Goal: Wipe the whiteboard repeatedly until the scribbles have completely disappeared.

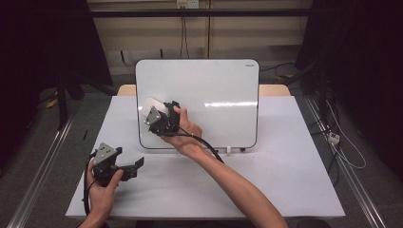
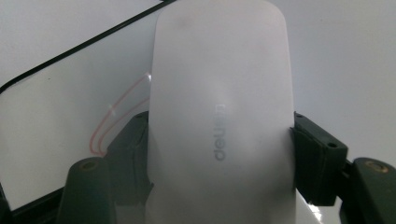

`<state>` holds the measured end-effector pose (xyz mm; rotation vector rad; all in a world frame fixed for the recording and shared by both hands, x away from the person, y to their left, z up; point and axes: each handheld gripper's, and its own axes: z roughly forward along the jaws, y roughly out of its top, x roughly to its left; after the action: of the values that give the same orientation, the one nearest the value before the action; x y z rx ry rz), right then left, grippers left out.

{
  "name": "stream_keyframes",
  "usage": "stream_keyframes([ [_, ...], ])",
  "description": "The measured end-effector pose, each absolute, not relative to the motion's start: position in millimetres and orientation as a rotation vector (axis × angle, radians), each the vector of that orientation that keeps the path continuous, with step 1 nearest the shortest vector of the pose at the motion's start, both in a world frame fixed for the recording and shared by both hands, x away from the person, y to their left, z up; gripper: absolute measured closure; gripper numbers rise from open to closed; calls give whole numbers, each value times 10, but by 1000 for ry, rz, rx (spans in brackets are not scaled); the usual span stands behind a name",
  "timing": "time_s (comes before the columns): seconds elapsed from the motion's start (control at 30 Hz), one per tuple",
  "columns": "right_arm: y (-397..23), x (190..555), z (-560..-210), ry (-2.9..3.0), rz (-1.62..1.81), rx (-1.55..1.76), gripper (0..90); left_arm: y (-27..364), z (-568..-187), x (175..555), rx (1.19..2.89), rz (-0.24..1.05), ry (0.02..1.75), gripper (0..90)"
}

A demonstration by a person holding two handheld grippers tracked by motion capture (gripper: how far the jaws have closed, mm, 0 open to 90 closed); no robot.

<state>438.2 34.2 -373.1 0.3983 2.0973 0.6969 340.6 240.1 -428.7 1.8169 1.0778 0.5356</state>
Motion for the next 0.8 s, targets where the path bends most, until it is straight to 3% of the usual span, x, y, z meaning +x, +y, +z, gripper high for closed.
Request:
stream_keyframes([
  [0.8,233,4751,-3283,2035,729,531,317,2439,-4273,3387,1799,537,1079,65],
])
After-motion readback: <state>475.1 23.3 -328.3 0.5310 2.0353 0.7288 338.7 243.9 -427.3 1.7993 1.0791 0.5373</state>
